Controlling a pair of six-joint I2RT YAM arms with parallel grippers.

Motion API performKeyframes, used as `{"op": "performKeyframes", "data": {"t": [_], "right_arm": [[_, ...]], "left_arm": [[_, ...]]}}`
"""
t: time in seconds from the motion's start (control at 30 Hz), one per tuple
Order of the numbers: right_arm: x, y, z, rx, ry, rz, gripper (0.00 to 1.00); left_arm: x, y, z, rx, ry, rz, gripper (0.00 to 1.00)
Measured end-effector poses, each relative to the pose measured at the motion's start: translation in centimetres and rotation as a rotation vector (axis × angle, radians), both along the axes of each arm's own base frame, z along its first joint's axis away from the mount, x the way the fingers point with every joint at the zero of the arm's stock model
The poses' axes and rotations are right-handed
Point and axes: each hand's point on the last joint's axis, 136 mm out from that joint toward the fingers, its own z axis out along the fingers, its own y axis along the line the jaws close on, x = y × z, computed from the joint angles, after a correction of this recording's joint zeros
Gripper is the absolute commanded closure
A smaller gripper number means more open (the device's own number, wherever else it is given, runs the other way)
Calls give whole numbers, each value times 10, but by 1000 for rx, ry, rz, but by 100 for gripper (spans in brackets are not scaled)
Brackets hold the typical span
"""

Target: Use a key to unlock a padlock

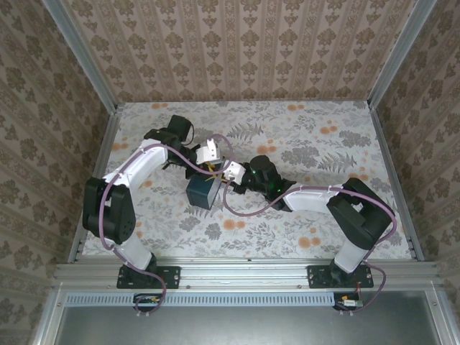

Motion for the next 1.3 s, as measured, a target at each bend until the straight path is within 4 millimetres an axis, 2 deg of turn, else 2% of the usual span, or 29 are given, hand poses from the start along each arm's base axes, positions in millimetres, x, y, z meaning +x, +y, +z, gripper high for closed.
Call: {"op": "performKeyframes", "data": {"t": [0.1, 0.17, 0.23, 0.33, 0.67, 0.9, 1.13, 1.17, 1.23, 1.3], "right_arm": [[0, 0, 0, 3, 3, -1, 74], [0, 1, 2, 8, -3, -2, 75], [0, 3, 5, 15, -16, -2, 84], [-1, 3, 5, 13, -14, -4, 91], [-4, 4, 3, 29, 24, 8, 100], [-13, 0, 8, 151, 362, 15, 100], [-17, -1, 8, 302, 706, -76, 100], [-17, -1, 8, 332, 756, -89, 100], [-15, 0, 7, 399, 857, -112, 100], [-12, 1, 6, 455, 935, -129, 100]], "left_arm": [[0, 0, 0, 0, 0, 0, 84], [0, 0, 0, 0, 1, -1, 84], [0, 0, 0, 0, 1, -1, 84], [0, 0, 0, 2, 2, 0, 85], [0, 0, -1, 4, 6, 2, 85], [-8, -5, 0, -8, 33, -8, 85], [-13, -5, 0, -13, 55, -1, 84], [-13, -4, 0, -13, 54, -1, 83], [-12, -4, 0, -12, 51, 4, 73], [-10, -3, 0, -12, 42, 16, 70]]}}
